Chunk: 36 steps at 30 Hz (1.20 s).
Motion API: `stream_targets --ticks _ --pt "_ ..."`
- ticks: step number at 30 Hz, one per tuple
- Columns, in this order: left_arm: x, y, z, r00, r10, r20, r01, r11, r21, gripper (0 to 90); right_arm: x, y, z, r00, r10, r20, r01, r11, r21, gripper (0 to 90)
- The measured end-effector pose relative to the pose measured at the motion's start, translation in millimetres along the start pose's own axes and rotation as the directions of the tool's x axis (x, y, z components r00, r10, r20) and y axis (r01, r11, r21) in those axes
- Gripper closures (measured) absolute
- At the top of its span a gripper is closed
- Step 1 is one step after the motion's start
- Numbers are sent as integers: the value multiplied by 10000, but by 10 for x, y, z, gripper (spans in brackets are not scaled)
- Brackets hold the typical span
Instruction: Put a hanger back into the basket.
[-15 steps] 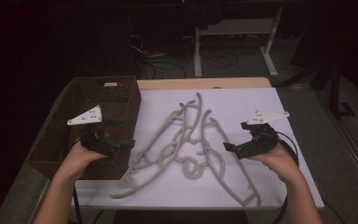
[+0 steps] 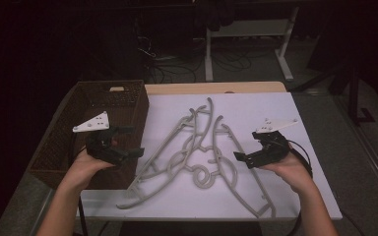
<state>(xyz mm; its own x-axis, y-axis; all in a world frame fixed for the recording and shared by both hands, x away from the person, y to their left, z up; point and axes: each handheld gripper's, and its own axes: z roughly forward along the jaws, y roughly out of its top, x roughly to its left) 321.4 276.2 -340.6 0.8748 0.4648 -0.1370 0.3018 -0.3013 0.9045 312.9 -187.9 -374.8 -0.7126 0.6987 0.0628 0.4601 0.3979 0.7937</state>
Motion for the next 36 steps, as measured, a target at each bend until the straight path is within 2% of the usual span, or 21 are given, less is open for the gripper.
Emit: stream_targets --ticks 4,5,8,16,21,22,25,31,36 --pt "-15 4 4 10000 28 19 -28 10000 10 0 20 -35 78 10000 41 19 -42 9997 227 54" --pt "-24 6 4 10000 19 25 -19 10000 -8 0 21 -66 121 9999 92 71 -95 9990 442 102" --pt "-30 4 -6 10000 15 25 -15 10000 -24 0 7 -117 179 9996 276 93 -281 9974 668 142" --pt "-25 -11 -25 10000 -24 -22 24 10000 -41 0 -141 -254 353 9950 721 691 -806 9884 1286 304" --pt "-25 -11 -19 10000 -36 -28 36 10000 -52 0 -215 -328 436 9924 833 909 -980 9804 1711 424" --pt "-25 -11 -19 10000 -36 -28 36 10000 -52 0 -215 -328 436 9924 833 909 -980 9804 1711 424" --pt "-25 -10 -13 10000 -24 6 24 10000 -50 0 -252 -352 508 9886 955 1161 -1174 9729 1993 509" --pt "-25 -10 -14 10000 -13 32 13 10000 -59 0 -272 -374 589 9874 1063 1173 -1321 9619 2396 616" --pt "-29 -8 -10 10000 27 32 -27 10000 -32 0 -281 -406 639 9853 1131 1277 -1440 9529 2668 669"
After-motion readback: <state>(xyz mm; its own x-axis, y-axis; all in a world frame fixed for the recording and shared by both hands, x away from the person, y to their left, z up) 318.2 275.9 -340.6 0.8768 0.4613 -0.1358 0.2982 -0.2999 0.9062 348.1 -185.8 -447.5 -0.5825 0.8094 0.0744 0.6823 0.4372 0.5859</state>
